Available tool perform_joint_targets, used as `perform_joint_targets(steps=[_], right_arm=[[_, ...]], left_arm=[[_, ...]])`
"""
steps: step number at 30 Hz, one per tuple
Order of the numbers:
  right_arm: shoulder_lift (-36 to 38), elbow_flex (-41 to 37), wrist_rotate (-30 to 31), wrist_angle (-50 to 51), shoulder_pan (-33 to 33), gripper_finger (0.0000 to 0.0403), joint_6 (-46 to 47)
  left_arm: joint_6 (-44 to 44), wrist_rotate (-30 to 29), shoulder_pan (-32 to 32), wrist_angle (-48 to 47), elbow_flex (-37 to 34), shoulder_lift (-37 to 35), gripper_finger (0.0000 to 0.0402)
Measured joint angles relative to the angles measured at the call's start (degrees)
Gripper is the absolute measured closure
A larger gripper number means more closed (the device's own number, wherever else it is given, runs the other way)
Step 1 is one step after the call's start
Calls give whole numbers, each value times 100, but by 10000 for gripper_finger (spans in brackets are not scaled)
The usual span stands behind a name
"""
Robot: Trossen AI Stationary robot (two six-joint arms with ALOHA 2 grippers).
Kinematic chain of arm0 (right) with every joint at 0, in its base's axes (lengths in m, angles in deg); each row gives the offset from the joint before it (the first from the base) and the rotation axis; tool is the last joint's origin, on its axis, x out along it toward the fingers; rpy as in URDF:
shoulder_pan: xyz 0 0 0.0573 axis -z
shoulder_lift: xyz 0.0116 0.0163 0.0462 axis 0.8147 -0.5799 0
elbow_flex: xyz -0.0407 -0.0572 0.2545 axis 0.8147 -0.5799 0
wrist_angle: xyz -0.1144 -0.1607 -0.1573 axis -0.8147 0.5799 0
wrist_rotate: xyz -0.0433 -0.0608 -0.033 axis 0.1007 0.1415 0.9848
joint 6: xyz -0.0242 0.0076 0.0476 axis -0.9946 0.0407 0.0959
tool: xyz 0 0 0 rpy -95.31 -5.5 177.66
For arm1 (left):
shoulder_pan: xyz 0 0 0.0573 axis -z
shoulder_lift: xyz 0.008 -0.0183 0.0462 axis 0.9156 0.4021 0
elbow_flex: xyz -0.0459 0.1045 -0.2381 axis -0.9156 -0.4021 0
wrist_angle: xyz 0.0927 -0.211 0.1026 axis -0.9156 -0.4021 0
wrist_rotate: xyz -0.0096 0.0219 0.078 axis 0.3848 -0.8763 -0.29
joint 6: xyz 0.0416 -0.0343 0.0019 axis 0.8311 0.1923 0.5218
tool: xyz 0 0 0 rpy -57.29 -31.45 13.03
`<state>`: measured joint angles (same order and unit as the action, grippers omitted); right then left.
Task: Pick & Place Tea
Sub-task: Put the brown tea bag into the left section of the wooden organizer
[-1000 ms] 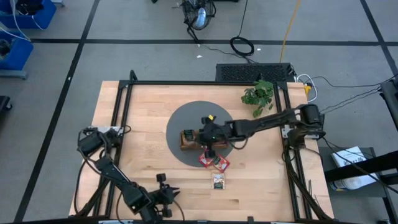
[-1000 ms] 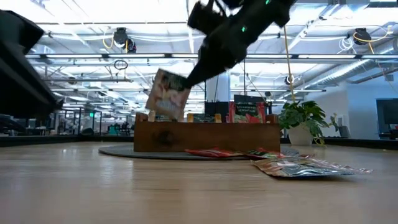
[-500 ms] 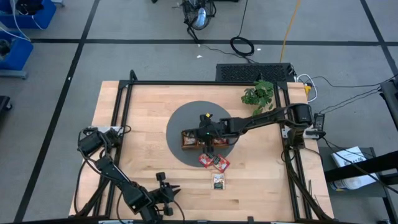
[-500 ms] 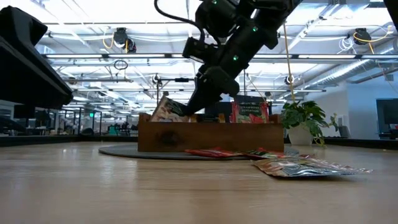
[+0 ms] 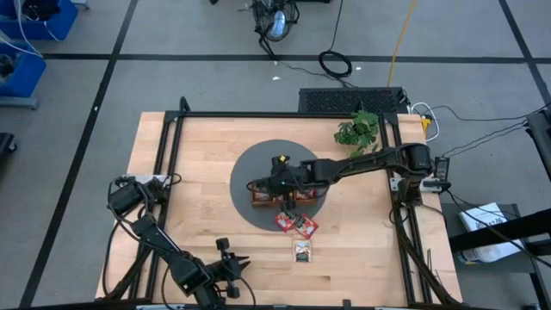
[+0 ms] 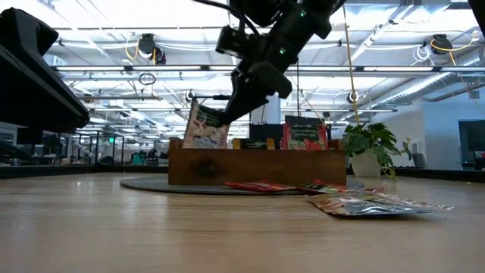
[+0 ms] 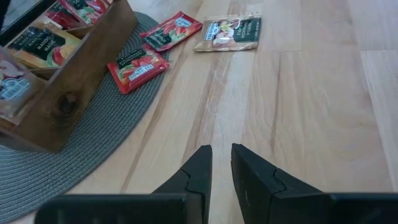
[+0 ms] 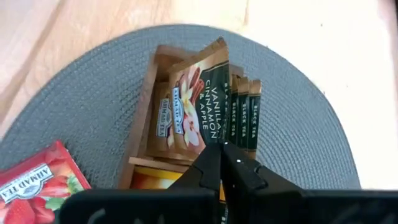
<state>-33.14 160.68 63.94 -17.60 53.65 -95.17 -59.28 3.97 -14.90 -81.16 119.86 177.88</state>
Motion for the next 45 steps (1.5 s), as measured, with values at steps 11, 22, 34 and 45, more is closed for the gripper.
perform_joint_targets(steps=[11, 22, 34, 45], right_arm=[[-547, 126, 6, 203, -47, 396, -90], [-527, 337, 2, 190, -143, 278, 128], [-461, 358, 5, -161, -274, 240, -7], [-463, 358, -337, -393, -180, 286, -87]], left_arm=[[-19, 0, 0, -11, 2, 0, 334], [-33, 0, 11, -40, 2, -2, 334], [-55, 0, 11, -42, 2, -7, 334], [-53, 9, 11, -42, 2, -7, 334]])
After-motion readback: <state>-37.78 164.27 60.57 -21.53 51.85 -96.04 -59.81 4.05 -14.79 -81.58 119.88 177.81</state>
